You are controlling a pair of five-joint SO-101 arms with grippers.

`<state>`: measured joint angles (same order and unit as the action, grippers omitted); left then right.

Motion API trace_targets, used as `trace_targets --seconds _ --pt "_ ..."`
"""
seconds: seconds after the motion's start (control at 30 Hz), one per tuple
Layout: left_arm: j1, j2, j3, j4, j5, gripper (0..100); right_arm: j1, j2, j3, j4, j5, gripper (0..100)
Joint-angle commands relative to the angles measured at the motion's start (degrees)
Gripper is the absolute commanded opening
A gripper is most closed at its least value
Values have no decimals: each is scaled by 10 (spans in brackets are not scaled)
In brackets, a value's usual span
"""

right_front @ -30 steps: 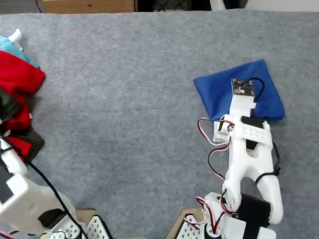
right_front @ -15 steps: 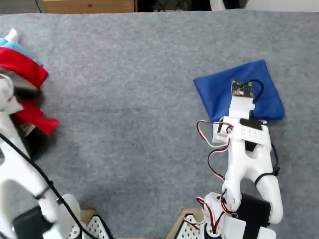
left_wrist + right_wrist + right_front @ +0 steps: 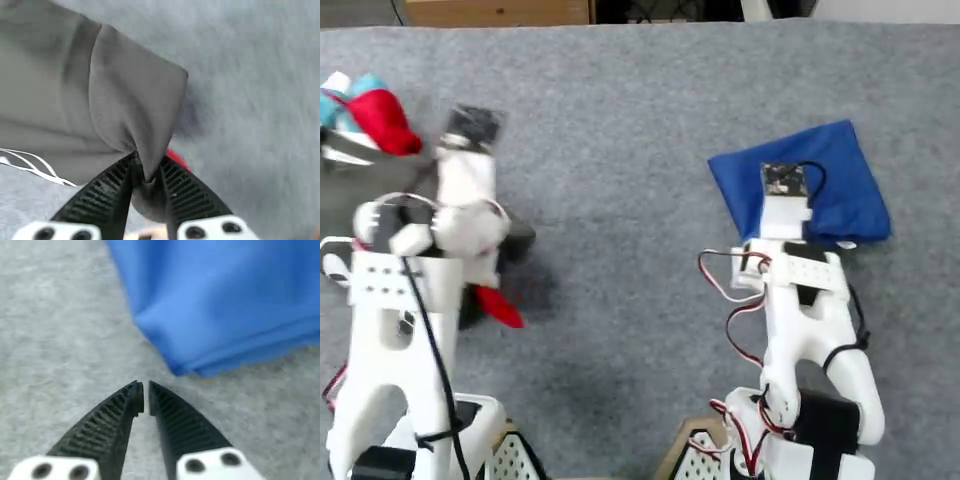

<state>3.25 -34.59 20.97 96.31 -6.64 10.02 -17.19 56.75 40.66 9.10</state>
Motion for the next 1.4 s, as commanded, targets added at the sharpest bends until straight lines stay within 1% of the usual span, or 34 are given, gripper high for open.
trace_targets --seconds 0.0,0.03,0.1,0.17,0.23,0.3,0.37,0.43,0.5,0.53,0.57,0.63,0.7,0.87,1.07,1.17,1.2,1.27,1.37 --pt "45 -18 25 46 13 241 -49 -20 -20 -8 3 163" --pt "36 -20 29 45 34 266 -63 -20 -28 -5 3 195" --pt "-2 -32 19 45 55 266 -90 -20 -57 15 1 245" --pt "-47 -47 8 45 54 268 -121 -16 -99 52 -1 262" --pt "-110 -65 -4 45 54 268 -157 -15 -150 100 -21 262" --pt "-205 -91 -15 45 57 268 -200 -15 -210 149 -57 262" --pt "-326 -110 -15 42 54 268 -253 -15 -271 183 -85 262" --pt "-447 -122 8 27 53 268 -316 -3 -322 194 -93 262" --pt "-555 -123 58 -14 53 268 -377 28 -368 191 -93 262" --pt "-600 -121 92 -47 52 268 -407 52 -392 189 -92 262" --pt "-638 -119 126 -82 47 268 -433 82 -418 182 -92 262" --pt "-691 -121 183 -141 21 268 -471 155 -473 165 -92 262" --pt "-735 -122 219 -176 -5 268 -501 235 -543 150 -92 262" --pt "-826 -120 255 -214 -62 266 -567 417 -773 165 -92 262" --pt "-901 -120 290 -243 -94 267 -615 596 -1058 253 -91 262" --pt "-924 -117 304 -270 -106 265 -622 689 -1176 267 -91 260" --pt "-931 -118 307 -277 -108 265 -624 718 -1212 271 -91 251" --pt "-938 -120 313 -283 -113 265 -631 770 -1289 284 -90 194" --pt "-938 -117 314 -278 -120 264 -633 836 -1389 289 -35 72"
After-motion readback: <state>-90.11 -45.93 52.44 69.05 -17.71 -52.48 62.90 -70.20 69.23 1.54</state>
